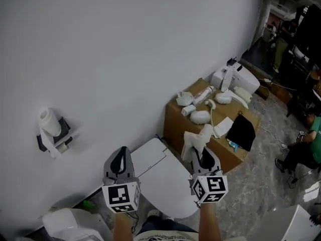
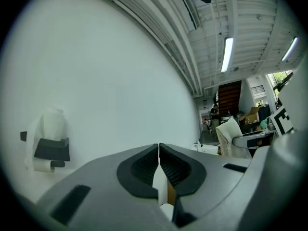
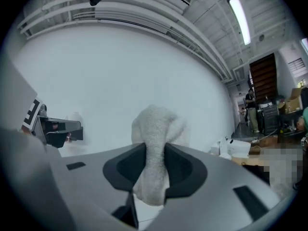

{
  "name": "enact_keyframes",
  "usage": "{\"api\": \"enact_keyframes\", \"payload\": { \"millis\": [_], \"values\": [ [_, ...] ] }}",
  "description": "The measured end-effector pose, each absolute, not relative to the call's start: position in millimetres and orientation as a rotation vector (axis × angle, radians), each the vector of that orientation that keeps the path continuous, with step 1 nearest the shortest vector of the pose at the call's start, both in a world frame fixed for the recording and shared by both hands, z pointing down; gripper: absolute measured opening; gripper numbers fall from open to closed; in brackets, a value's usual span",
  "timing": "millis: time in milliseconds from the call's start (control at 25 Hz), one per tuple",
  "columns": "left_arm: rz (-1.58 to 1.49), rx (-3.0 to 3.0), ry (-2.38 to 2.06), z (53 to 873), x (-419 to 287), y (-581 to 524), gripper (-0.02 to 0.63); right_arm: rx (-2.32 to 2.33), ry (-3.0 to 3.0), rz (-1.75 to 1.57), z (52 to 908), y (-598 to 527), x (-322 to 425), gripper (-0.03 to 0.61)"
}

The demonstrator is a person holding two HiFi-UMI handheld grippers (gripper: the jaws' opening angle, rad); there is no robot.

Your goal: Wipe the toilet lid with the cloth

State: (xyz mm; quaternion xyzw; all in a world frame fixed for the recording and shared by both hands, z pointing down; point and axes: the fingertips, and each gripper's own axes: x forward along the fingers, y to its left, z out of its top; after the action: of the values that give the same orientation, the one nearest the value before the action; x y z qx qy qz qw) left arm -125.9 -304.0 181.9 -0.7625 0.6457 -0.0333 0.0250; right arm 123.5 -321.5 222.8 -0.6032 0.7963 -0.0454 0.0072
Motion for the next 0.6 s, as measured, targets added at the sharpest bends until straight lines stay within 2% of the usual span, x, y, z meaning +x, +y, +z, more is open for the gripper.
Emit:
{"api": "enact_keyframes", "payload": {
  "millis": [600],
  "values": [
    [-0.031, -2.284, 2.003, 147, -137, -278, 0.012, -1.788, 2.487, -0.012, 174, -303, 101, 0.106]
  ]
}}
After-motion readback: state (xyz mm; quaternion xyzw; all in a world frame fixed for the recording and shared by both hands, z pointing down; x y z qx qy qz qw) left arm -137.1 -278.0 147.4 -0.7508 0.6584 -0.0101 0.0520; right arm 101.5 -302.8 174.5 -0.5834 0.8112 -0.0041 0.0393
